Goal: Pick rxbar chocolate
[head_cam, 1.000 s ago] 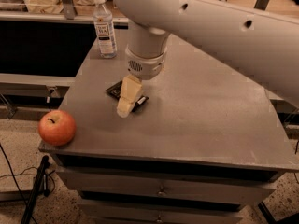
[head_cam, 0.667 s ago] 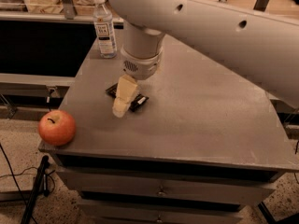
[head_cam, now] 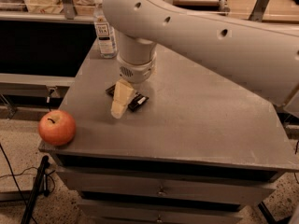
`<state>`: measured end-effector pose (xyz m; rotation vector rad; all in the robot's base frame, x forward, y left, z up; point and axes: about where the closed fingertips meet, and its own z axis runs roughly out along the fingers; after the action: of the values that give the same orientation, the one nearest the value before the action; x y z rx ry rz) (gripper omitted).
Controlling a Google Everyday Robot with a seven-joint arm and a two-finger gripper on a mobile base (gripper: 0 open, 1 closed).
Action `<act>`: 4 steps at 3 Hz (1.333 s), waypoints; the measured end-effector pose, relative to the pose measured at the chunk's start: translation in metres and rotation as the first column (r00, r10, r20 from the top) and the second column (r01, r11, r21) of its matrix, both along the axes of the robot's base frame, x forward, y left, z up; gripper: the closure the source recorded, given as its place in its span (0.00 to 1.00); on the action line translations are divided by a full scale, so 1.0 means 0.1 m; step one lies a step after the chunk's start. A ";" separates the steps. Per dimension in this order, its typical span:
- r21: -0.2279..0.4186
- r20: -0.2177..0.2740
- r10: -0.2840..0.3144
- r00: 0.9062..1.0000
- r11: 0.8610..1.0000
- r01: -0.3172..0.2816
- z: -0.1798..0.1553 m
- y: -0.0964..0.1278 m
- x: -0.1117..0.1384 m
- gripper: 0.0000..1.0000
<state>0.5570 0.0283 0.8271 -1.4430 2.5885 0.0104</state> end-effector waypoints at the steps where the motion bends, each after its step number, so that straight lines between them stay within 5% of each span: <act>1: 0.000 0.001 0.001 1.000 1.000 -0.001 0.00 0.00 -0.01 0.26; 4: -0.001 0.003 0.003 1.000 1.000 -0.003 0.01 0.00 -0.01 0.96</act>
Offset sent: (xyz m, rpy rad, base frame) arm -0.0005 0.0001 0.0003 0.0000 -0.0006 0.0008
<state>0.5557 0.0288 0.8284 -1.4456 2.5847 0.0080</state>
